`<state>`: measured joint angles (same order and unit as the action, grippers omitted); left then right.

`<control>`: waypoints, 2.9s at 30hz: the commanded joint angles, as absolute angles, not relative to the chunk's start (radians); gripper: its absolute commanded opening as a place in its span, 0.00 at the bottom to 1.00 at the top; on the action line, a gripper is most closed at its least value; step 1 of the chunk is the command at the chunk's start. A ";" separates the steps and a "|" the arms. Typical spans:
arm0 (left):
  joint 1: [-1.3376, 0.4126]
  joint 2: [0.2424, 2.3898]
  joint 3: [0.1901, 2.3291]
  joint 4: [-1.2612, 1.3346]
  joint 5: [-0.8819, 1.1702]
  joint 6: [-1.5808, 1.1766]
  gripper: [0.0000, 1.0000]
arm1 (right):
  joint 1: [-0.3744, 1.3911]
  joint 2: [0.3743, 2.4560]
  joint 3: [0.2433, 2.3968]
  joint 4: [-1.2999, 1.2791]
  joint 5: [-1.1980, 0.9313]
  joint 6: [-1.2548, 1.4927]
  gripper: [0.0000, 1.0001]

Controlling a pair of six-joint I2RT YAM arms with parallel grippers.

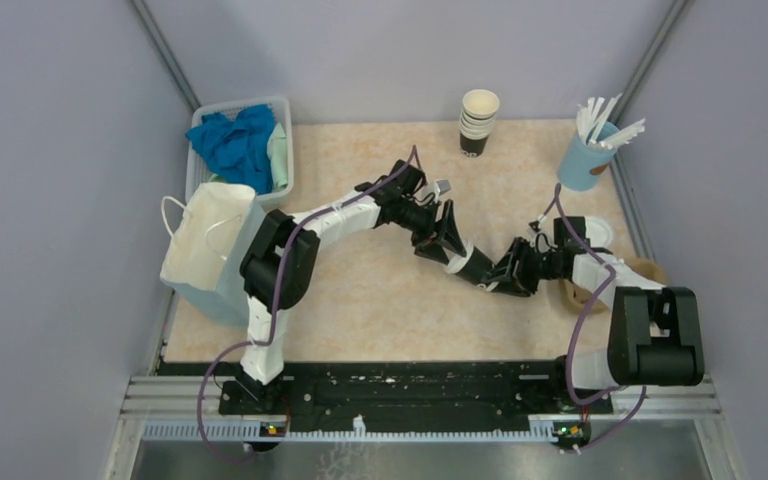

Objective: Pack the takeout coffee

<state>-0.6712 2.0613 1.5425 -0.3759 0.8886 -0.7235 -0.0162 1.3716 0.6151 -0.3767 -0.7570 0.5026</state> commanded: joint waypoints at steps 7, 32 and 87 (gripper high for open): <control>-0.747 2.087 1.709 -0.338 0.926 -0.771 0.68 | 0.006 1.461 0.571 -0.020 -0.907 0.697 0.45; -0.578 1.800 1.497 -0.376 0.752 -0.674 0.88 | 0.109 1.482 0.908 -0.324 -0.598 0.377 0.82; -0.395 1.967 1.384 -0.280 0.903 -0.664 0.89 | 0.231 1.660 0.910 -0.111 -0.650 0.779 0.67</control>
